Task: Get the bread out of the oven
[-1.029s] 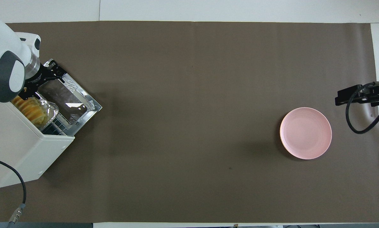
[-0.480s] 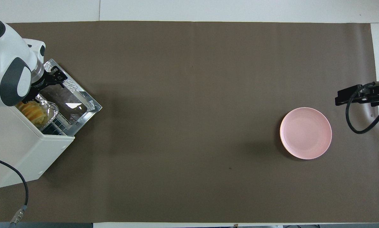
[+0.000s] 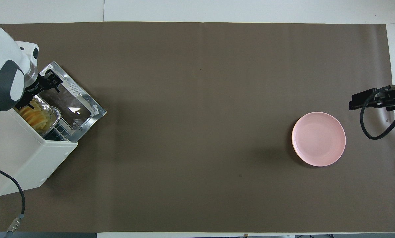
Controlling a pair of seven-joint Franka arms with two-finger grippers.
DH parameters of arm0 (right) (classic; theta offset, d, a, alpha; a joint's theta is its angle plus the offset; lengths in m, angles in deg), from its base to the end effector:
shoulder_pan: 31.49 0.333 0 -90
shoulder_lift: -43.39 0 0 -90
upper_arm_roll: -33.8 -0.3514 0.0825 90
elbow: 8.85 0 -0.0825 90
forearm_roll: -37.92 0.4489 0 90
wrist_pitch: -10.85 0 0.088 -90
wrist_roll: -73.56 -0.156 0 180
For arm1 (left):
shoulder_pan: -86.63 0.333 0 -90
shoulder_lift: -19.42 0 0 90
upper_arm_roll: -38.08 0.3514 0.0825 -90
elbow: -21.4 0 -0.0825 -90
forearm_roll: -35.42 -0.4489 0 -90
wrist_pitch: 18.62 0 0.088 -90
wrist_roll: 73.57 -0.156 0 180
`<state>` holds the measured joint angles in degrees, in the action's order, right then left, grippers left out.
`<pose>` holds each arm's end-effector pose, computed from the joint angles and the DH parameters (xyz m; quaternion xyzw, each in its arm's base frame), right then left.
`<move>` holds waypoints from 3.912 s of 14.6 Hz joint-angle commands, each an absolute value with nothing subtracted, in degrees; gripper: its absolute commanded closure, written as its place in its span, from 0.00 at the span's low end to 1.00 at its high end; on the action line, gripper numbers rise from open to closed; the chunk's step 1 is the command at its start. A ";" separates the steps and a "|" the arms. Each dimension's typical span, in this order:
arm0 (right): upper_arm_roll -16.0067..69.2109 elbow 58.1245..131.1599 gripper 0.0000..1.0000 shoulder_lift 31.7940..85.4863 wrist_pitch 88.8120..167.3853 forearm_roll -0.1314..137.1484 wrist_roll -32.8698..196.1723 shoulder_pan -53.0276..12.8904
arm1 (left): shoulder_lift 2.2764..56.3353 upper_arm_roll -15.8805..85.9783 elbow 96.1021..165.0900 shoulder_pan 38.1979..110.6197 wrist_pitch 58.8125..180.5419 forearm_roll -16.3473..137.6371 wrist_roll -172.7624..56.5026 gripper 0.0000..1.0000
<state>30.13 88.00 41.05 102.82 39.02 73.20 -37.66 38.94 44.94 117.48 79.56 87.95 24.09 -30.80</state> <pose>0.6027 -0.0228 0.5746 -0.9994 0.0255 0.0220 0.0087 0.6993 0.0163 0.3539 -0.9360 -0.3246 0.0310 0.1328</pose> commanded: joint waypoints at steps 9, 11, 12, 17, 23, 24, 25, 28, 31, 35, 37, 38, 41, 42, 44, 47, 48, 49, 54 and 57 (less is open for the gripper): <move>29.76 89.77 0.00 39.43 103.05 39.68 74.71 -38.17 | 37.70 45.46 124.23 78.89 93.71 22.68 -27.34 0.00; 29.85 89.77 0.00 39.43 103.14 39.68 74.71 -38.17 | 37.79 45.46 124.40 79.07 93.71 22.68 -27.34 0.00; 29.76 89.77 0.00 39.43 103.14 39.68 74.71 -38.17 | 37.79 45.46 124.41 79.15 93.71 22.59 -27.43 0.00; 29.76 89.85 0.00 39.43 103.05 39.68 74.62 -38.00 | 38.14 45.46 123.97 79.07 93.79 22.59 -27.43 0.42; 29.76 90.12 0.00 39.34 102.96 39.68 74.71 -38.00 | 38.14 45.37 123.70 78.89 93.44 22.68 -27.43 1.00; 29.76 90.21 0.00 39.34 102.96 39.68 74.71 -38.00 | 38.14 45.37 123.44 78.80 93.09 22.68 -27.43 1.00; 29.76 90.21 0.00 39.34 102.96 39.68 74.79 -38.00 | 38.14 45.20 123.35 78.80 93.00 22.68 -27.43 1.00; 29.76 90.21 0.00 39.34 102.96 39.68 74.80 -38.00 | 38.05 44.32 121.43 78.72 92.04 22.76 -27.52 1.00; 29.76 90.21 0.00 39.34 102.96 39.68 74.80 -38.00 | 38.05 41.52 118.35 78.63 91.86 26.78 -27.34 1.00; 29.85 90.21 0.00 39.34 102.96 39.68 74.80 -38.09 | 38.05 35.63 116.58 78.28 91.07 29.00 -26.38 1.00; 29.85 90.21 0.00 39.34 102.96 39.68 74.36 -38.52 | 38.23 32.03 116.58 78.10 92.20 28.92 -24.10 1.00; 29.85 90.21 0.00 39.34 103.05 39.59 74.36 -38.79 | 38.49 30.62 116.50 77.58 92.73 28.92 -24.00 1.00; 29.85 90.82 0.00 39.17 103.05 39.59 74.44 -39.67 | 38.49 23.78 116.67 77.13 93.53 29.18 -22.70 1.00; 29.85 90.82 0.00 39.17 102.96 39.68 74.44 -39.75 | 38.58 21.84 116.50 77.13 93.70 29.27 -21.38 1.00; 29.85 90.82 0.00 39.17 102.96 39.59 74.71 -39.76 | 39.37 18.67 115.88 76.87 95.63 29.27 -18.39 1.00; 29.85 90.82 0.00 39.17 102.96 39.59 74.97 -39.67 | 39.55 18.04 115.79 74.85 98.09 29.88 -18.11 1.00; 29.85 91.08 0.00 39.08 102.96 39.59 74.88 -39.67 | 40.33 18.04 115.79 73.63 100.36 30.84 -18.03 1.00; 29.85 92.48 0.00 38.38 103.14 39.59 74.88 -39.75 | 41.30 18.04 115.71 71.79 100.99 30.24 -18.03 1.00; 29.85 94.16 0.00 37.59 103.66 39.59 74.71 -39.76 | 50.15 11.20 101.87 71.25 90.58 24.01 -18.55 1.00; 29.85 96.09 0.00 36.80 104.36 39.68 74.71 -39.84 | 54.13 9.86 97.60 67.57 88.87 22.33 -18.55 1.00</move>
<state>30.38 92.61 39.07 102.79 39.02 73.20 -38.67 49.39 10.26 103.70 70.68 91.80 24.53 -18.40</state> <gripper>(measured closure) 0.000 0.982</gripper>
